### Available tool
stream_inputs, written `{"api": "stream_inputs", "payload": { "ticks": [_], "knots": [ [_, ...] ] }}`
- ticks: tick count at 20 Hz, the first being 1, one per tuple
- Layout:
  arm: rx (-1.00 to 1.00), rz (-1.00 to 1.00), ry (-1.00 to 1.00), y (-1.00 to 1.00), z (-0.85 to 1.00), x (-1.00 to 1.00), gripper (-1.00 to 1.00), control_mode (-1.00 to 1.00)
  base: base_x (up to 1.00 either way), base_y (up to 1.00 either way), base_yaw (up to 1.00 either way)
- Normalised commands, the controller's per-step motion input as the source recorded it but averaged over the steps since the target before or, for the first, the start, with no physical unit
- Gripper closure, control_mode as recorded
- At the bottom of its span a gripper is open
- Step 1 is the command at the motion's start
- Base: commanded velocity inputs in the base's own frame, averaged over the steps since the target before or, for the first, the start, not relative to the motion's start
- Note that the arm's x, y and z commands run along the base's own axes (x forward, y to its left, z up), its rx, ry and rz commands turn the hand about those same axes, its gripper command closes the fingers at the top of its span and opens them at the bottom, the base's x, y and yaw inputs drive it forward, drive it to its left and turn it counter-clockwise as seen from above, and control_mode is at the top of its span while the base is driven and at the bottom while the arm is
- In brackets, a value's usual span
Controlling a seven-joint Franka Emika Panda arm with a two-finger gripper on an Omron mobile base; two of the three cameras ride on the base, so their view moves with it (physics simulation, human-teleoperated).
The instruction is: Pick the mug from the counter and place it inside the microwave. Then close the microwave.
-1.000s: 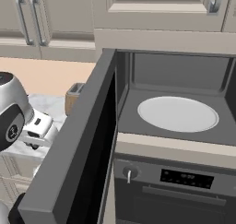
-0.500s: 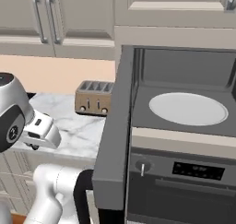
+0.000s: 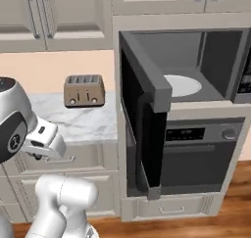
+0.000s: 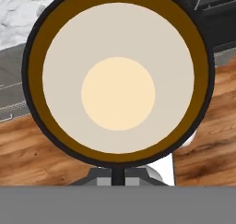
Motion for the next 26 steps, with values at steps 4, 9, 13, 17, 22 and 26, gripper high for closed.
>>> {"api": "stream_inputs", "payload": {
  "ticks": [4,9,13,17,22,26],
  "knots": [
    [0.0,0.0,0.0,0.0,0.0,0.0,1.0,1.0,-0.61,0.0,-0.68],
    [0.0,0.0,0.0,0.0,0.0,0.0,1.0,1.0,-0.44,-0.11,-0.7],
    [0.0,0.0,0.0,0.0,0.0,0.0,1.0,1.0,-0.38,-0.19,-0.68],
    [0.0,0.0,0.0,0.0,0.0,0.0,1.0,1.0,-0.15,-0.55,-0.66],
    [0.0,0.0,0.0,0.0,0.0,0.0,1.0,1.0,0.0,-0.81,-0.61],
    [0.0,0.0,0.0,0.0,0.0,0.0,1.0,1.0,0.65,-0.68,-0.31]
  ]
}}
